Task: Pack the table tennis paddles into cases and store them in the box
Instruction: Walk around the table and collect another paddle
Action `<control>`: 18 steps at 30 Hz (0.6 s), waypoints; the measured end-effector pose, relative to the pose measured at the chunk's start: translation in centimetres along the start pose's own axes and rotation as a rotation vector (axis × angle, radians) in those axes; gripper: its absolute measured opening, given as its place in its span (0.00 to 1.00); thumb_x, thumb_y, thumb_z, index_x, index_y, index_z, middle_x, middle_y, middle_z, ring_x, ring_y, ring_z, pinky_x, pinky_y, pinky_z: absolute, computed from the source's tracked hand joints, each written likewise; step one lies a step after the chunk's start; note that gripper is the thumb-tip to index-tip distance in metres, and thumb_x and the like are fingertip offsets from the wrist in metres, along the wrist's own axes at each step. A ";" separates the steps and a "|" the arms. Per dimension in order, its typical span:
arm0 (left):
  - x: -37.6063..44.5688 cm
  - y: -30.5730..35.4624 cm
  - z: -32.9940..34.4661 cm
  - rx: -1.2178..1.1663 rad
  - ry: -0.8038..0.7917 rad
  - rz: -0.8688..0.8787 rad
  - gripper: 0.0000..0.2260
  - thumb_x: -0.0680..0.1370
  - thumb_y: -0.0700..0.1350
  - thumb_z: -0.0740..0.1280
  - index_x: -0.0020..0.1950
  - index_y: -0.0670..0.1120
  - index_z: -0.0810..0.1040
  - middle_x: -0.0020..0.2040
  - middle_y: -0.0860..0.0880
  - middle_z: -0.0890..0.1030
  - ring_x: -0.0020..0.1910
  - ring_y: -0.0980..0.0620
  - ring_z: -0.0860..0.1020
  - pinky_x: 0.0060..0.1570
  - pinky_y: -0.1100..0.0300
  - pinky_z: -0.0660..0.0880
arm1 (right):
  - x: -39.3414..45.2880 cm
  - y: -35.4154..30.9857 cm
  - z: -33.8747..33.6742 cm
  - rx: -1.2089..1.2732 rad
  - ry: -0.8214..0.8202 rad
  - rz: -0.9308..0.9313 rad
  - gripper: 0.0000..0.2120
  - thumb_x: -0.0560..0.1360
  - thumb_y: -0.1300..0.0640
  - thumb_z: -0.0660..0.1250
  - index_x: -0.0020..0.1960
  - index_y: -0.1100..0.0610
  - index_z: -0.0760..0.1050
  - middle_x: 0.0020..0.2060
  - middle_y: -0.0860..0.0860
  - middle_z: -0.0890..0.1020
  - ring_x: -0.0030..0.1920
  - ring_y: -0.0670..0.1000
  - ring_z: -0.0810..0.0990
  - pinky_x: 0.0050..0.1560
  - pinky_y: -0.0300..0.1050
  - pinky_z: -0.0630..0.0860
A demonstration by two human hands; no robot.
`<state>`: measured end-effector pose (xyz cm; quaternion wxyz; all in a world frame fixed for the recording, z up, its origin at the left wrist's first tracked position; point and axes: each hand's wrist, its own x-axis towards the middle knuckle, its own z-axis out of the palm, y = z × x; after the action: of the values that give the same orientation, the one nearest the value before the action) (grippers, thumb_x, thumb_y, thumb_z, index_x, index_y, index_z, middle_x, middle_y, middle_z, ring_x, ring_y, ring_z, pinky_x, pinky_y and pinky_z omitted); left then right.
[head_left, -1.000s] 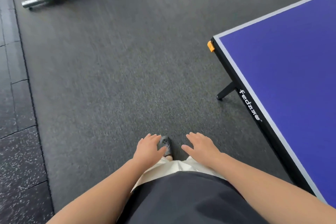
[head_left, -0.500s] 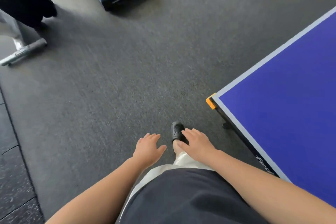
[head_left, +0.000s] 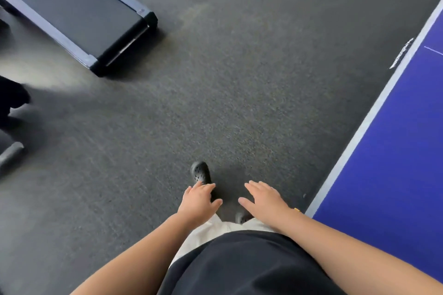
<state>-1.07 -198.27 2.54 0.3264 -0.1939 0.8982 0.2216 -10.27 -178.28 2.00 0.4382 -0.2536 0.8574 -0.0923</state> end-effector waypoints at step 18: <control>32.1 9.0 -25.0 0.420 -0.222 0.473 0.30 0.79 0.57 0.62 0.78 0.48 0.62 0.79 0.48 0.62 0.78 0.49 0.57 0.77 0.49 0.53 | 16.3 0.4 -22.5 0.451 0.260 0.463 0.31 0.81 0.39 0.54 0.78 0.53 0.57 0.78 0.51 0.58 0.78 0.53 0.55 0.76 0.51 0.54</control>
<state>-40.90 -210.52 0.62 0.3947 0.1169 0.9032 0.1213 -36.30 -187.85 3.81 0.3797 0.0647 0.8988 -0.2093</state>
